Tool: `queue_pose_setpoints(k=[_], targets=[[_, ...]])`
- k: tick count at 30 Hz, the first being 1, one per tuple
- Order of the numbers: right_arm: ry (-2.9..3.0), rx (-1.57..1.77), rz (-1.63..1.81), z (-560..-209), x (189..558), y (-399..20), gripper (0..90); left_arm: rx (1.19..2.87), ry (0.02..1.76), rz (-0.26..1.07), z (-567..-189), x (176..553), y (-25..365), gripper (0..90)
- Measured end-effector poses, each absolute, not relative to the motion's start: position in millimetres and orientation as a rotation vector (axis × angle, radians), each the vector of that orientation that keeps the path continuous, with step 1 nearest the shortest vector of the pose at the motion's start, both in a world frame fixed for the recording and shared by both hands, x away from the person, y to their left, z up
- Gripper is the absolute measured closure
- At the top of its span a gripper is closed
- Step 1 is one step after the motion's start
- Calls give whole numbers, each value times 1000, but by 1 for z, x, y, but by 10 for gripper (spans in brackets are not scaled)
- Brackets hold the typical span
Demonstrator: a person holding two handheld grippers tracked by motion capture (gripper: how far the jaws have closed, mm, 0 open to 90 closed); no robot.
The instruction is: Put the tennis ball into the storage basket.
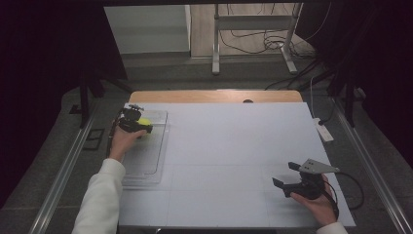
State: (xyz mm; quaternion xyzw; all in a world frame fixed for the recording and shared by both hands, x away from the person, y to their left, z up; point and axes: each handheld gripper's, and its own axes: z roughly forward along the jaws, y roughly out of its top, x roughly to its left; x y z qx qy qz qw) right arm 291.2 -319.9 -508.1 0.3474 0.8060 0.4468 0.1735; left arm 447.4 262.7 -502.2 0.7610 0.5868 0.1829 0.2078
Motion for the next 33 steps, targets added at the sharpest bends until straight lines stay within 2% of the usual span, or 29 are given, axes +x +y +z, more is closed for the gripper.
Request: queue_pose_setpoints(k=[6, 14, 22, 33], targets=[[2284, 987, 1269, -508, 291, -320, 103, 2025, 1589, 544, -491, 440, 265, 154], [2280, 985, 1274, -507, 291, -321, 103, 1926, 1530, 526, -482, 428, 273, 147], [2281, 986, 1272, -507, 292, -320, 104, 1818, 1407, 493, -468, 396, 278, 143], [2280, 990, 1288, -508, 297, -321, 103, 1800, 1264, 442, -458, 360, 263, 137]])
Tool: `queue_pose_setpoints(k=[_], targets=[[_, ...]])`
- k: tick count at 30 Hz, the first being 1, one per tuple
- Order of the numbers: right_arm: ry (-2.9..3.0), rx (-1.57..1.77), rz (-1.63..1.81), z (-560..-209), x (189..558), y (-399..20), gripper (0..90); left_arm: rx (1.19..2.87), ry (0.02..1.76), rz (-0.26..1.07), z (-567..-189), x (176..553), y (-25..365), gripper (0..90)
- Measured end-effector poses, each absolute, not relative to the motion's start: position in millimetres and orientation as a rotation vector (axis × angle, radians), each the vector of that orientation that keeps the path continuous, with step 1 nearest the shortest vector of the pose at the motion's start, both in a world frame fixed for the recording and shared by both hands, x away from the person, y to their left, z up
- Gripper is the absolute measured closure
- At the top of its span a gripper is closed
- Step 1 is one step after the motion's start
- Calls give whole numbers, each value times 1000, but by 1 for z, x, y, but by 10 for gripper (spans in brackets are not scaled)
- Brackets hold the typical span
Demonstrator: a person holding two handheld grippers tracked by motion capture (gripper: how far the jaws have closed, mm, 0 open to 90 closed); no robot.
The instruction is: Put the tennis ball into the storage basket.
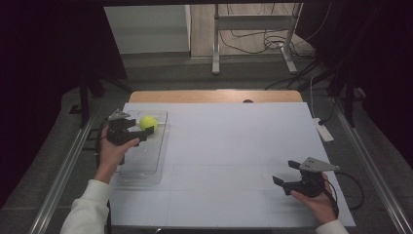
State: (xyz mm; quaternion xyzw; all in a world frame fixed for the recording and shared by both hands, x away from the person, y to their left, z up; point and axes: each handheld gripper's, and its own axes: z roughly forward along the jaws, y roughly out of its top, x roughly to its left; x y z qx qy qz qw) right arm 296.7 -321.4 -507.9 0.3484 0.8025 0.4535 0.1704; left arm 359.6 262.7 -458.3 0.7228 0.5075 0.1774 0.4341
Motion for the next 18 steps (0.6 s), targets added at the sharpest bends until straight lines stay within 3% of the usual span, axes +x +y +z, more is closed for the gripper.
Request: queue_pose_setpoints(k=[18], targets=[[2270, 984, 1301, -506, 295, -322, 104, 1783, 1085, 369, -458, 298, 242, 135]])
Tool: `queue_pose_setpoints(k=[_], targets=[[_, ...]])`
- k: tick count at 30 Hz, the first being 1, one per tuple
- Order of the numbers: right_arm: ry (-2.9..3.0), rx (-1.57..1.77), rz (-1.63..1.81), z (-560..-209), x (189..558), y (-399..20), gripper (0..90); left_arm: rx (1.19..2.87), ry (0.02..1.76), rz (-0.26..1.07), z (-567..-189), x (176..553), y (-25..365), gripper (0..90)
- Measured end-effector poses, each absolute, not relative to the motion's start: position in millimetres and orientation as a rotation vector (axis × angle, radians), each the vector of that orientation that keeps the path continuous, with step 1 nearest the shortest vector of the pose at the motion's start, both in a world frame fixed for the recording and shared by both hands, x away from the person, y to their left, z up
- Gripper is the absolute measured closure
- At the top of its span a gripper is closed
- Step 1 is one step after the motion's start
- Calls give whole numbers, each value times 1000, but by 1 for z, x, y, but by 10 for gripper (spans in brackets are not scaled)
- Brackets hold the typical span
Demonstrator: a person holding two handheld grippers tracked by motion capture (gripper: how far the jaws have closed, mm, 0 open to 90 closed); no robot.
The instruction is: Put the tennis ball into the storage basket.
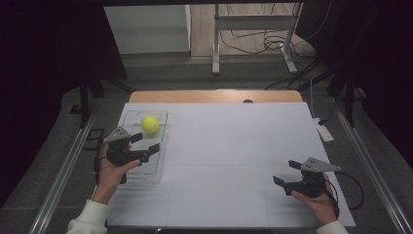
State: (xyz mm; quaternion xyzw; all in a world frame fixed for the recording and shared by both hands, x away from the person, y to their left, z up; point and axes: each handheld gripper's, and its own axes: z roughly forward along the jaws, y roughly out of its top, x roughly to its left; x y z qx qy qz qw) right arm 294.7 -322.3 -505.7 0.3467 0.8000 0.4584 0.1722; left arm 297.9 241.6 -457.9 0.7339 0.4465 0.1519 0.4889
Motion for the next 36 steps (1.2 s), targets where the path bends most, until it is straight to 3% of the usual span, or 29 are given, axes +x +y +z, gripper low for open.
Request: queue_pose_setpoints(k=[22, 36], targets=[[2247, 968, 1361, -497, 291, -322, 106, 1819, 992, 333, -490, 245, 221, 136], [2244, 952, 1384, -494, 292, -319, 106, 1834, 996, 337, -498, 245, 221, 131]])
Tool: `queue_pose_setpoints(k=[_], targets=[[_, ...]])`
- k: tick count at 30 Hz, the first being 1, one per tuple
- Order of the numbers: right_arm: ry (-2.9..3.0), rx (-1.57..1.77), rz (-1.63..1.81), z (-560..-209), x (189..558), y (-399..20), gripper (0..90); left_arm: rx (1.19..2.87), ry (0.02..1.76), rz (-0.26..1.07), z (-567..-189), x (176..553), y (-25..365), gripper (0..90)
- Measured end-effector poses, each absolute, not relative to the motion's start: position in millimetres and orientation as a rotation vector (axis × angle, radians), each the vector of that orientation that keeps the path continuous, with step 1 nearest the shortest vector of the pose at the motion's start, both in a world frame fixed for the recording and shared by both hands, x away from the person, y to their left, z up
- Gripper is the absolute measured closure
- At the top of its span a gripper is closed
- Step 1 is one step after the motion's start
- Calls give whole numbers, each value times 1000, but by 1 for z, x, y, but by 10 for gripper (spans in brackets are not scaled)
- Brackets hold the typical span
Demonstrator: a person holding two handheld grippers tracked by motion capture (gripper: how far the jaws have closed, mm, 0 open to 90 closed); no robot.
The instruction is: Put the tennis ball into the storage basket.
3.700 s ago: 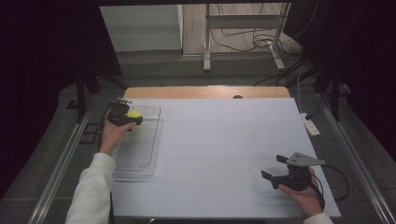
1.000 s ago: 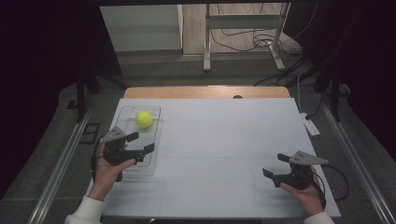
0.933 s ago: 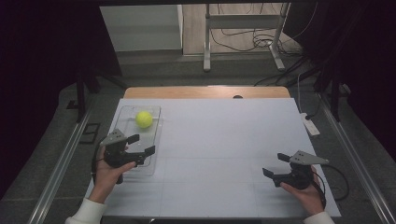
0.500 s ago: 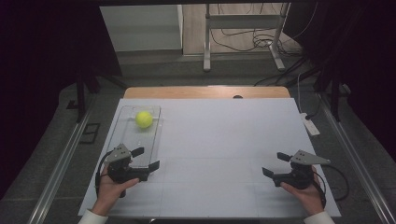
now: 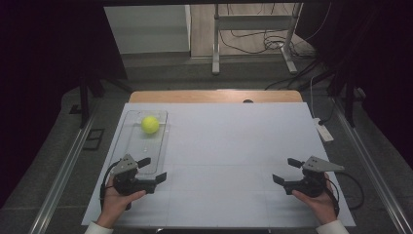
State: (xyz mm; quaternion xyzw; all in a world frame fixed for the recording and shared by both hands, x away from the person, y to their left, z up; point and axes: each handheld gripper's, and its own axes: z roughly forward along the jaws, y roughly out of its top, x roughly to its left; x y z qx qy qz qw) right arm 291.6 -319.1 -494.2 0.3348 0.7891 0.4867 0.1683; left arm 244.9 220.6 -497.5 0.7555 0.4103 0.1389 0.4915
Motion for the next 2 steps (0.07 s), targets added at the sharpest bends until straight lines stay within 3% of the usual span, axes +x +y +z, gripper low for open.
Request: queue_pose_setpoints(k=[2], targets=[[2244, 954, 1383, -494, 291, -319, 106, 1831, 996, 338, -497, 245, 221, 131]])
